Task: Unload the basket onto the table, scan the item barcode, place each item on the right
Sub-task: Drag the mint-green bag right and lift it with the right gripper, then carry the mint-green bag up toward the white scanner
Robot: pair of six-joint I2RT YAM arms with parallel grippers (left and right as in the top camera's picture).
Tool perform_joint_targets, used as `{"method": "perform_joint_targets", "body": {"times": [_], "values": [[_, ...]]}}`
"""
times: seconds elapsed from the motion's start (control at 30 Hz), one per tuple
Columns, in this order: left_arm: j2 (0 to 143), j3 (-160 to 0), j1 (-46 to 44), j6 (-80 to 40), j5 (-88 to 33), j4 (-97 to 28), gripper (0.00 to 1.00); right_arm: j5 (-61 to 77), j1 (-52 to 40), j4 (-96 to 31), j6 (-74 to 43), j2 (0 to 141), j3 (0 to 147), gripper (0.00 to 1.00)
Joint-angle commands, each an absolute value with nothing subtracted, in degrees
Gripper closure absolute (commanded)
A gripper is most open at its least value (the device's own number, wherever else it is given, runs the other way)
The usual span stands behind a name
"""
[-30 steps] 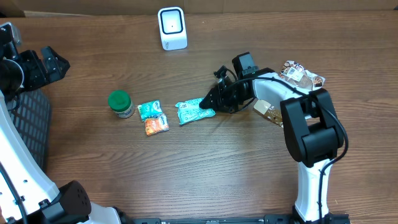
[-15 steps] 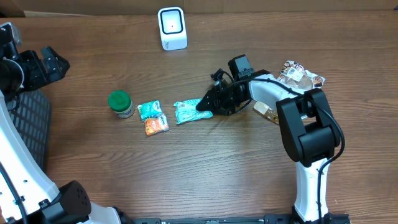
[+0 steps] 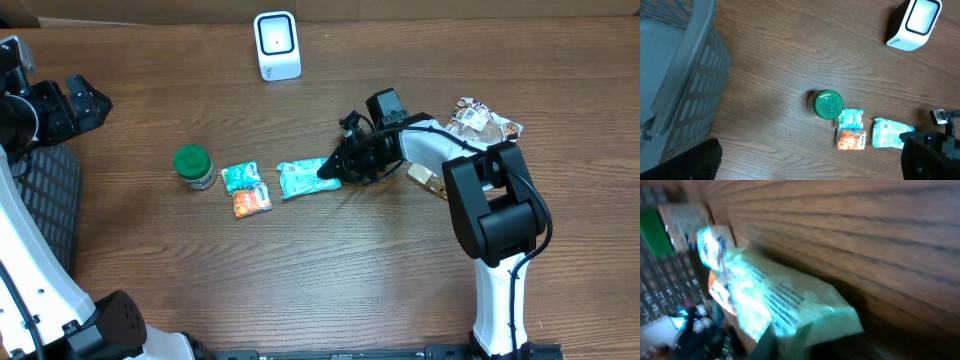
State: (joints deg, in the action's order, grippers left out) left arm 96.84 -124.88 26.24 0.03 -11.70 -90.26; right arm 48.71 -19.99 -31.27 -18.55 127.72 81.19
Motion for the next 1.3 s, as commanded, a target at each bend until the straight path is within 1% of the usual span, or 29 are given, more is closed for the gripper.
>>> {"method": "perform_joint_targets", "body": {"times": [0.0, 0.2, 0.33, 0.67, 0.87, 0.97, 1.17, 1.27], "values": [[97.4, -125.0, 26.2, 0.9, -11.6, -90.1, 0.0, 48.1, -20.3, -30.9, -19.6, 128.9, 80.9, 0.96], [97.4, -125.0, 26.2, 0.9, -11.6, -90.1, 0.01, 48.9, -20.0, -30.7, -19.5, 128.0, 81.0, 0.96], [97.4, -125.0, 26.2, 0.9, -11.6, -90.1, 0.0, 48.6, -19.2, -30.9, -16.8, 123.4, 81.0, 0.96], [97.4, -125.0, 26.2, 0.9, -11.6, -90.2, 0.01, 47.5, -18.0, -31.4, -16.1, 102.3, 81.0, 0.96], [97.4, -125.0, 26.2, 0.9, -11.6, -90.1, 0.0, 37.3, -17.3, -36.3, -16.0, 90.1, 81.0, 0.96], [97.4, -125.0, 26.2, 0.9, -11.6, -90.1, 0.0, 35.5, -17.6, -38.2, -14.7, 85.7, 81.0, 0.96], [97.4, -125.0, 26.2, 0.9, -11.6, -90.1, 0.0, 35.7, -17.6, -40.9, -14.5, 82.2, 81.0, 0.96], [97.4, -125.0, 26.2, 0.9, -11.6, -90.1, 0.01, 37.4, -17.6, -42.5, -12.4, 82.1, 81.0, 0.96]]}}
